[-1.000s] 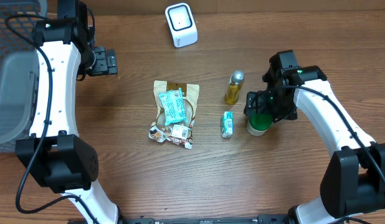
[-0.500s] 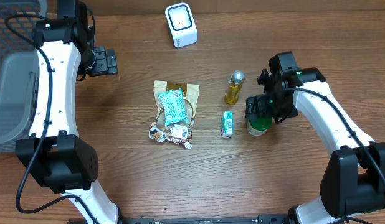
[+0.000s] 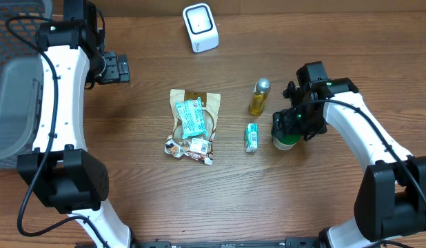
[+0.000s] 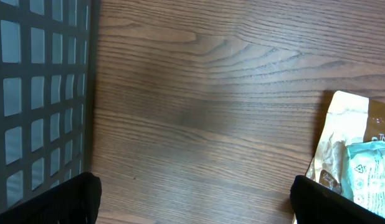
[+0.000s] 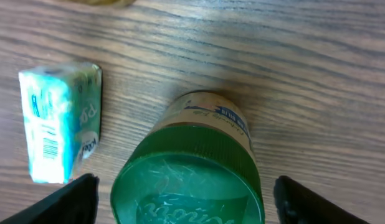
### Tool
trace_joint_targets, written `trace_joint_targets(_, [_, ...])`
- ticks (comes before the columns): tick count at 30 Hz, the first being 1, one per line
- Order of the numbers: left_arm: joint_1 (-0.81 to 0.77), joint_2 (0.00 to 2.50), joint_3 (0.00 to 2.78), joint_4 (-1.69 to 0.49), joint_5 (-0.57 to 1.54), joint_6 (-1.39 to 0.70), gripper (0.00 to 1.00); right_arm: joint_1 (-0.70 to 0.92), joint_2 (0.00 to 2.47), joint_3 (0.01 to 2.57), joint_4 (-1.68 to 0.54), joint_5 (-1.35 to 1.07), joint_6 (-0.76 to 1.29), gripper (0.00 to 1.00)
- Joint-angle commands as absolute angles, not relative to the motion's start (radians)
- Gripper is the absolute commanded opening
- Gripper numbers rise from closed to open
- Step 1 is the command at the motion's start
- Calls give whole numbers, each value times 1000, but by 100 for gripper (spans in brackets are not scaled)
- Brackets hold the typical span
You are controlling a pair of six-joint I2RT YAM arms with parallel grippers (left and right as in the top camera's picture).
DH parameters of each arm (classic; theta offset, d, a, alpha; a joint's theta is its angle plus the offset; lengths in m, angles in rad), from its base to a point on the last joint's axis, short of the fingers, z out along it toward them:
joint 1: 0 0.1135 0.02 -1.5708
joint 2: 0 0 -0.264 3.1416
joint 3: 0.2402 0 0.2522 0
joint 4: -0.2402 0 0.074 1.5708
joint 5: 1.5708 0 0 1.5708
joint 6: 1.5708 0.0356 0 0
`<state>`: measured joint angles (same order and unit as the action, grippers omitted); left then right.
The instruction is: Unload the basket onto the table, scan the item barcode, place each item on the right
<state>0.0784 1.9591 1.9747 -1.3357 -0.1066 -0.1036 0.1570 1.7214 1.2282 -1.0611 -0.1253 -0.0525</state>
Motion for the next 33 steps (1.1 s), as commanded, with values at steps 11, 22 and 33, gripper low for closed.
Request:
trace_joint_targets(11, [78, 1956, 1991, -1334, -111, -93, 100, 155, 1719, 1216, -1040, -100, 107, 56])
trace_joint_targets(22, [78, 1956, 1991, -1334, -111, -93, 100, 155, 1719, 1217, -1044, -1, 598, 72])
trace_joint_targets(33, [78, 1956, 1991, -1334, -111, -93, 100, 155, 1717, 1289, -1053, -2, 485, 98])
